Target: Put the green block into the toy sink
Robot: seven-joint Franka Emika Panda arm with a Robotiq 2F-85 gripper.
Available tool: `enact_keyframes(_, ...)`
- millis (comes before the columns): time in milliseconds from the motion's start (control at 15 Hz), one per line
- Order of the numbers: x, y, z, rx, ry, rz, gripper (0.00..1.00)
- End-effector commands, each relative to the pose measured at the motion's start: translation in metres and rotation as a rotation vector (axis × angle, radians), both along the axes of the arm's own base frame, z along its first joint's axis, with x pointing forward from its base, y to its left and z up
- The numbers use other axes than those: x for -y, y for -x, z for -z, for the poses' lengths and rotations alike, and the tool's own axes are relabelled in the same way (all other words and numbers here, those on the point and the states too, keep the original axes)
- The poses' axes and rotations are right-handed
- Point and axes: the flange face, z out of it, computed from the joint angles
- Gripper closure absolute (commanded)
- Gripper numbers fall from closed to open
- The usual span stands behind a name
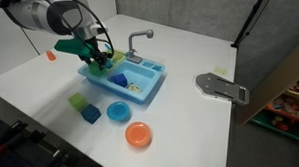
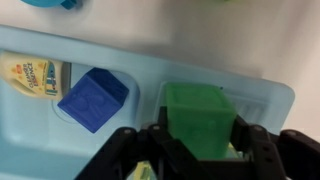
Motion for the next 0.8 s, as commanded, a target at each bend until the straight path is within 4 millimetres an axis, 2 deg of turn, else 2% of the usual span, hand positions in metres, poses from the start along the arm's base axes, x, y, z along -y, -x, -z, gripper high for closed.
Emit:
enact_keyframes(0, 0.005, -0.010, -0.014, 0.010, 0.022, 0.030, 0.69)
enact_keyframes(200, 0.025, -0.020, -0.032, 0.033, 0.029, 0.075, 0.72)
enact_keyframes(400, 0.054, -0.037, -0.048, 0.056, 0.051, 0.134, 0.72)
enact_keyframes(733, 0.097, -0.059, -0.051, 0.071, 0.106, 0.212, 0.72)
